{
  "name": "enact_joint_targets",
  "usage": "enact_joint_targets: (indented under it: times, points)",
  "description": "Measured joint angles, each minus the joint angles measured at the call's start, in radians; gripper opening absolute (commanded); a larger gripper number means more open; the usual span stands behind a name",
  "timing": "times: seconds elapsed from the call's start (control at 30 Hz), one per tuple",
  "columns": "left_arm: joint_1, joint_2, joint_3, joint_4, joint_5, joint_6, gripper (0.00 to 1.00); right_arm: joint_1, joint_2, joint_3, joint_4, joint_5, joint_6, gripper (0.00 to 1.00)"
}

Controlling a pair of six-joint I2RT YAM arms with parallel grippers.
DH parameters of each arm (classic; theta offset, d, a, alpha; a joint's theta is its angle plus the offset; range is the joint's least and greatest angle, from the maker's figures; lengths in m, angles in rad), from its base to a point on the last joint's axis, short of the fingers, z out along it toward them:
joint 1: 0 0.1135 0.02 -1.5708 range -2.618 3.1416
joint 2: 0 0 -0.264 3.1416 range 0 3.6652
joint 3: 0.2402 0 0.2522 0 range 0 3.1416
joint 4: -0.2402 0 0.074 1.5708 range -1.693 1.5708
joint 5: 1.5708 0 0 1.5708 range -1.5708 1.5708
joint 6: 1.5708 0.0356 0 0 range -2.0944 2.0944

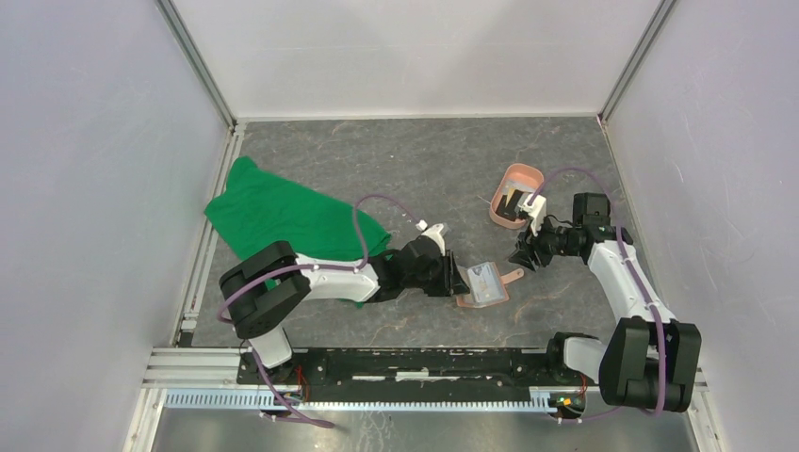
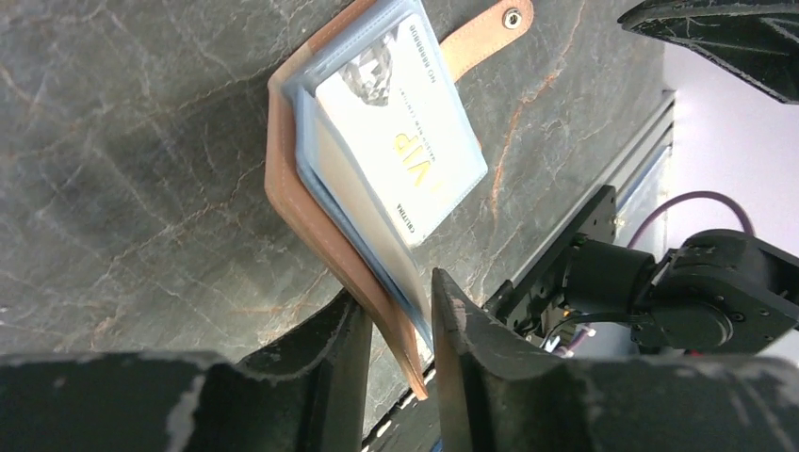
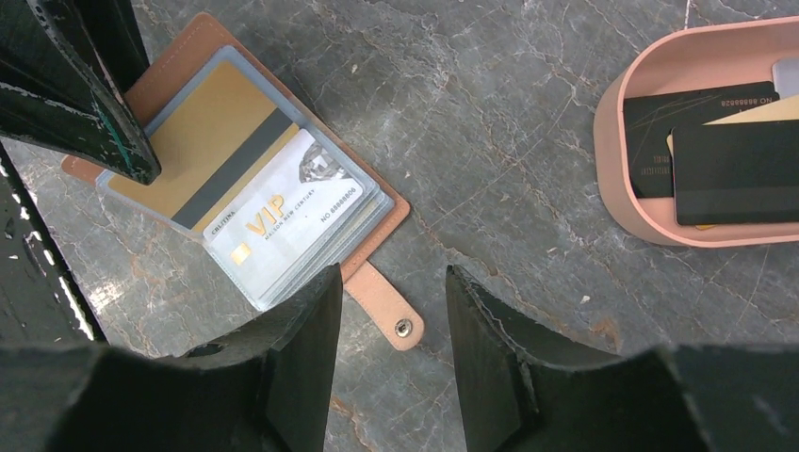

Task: Put the credit cards into the card holder
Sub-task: Close the card holder at the center of the board.

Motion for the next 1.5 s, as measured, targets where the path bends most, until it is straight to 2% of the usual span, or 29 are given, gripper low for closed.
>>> enact_joint_targets:
  times: [0.1,0.27,0.43,0.67,1.5]
  points:
    - [0.0,0.018,0.068,-0.086,0.003,0.044,0.4,-0.008,0.001,-0.002,0.002,0.0,0.004,0.51]
    - [0.0,0.062,0.117,-0.133,0.016,0.064,0.47,-0.041,0.023,-0.002,0.002,0.0,0.017,0.51]
    - [0.0,0.077,0.139,-0.13,0.051,0.063,0.49,-0.08,0.065,-0.002,-0.002,-0.002,0.02,0.51]
    - [0.0,0.082,0.158,-0.097,0.079,0.063,0.59,-0.1,0.087,-0.002,-0.011,-0.007,0.02,0.51]
    - [-0.011,0.182,0.233,0.068,0.143,0.061,0.64,-0.212,0.271,-0.005,-0.039,-0.026,0.024,0.51]
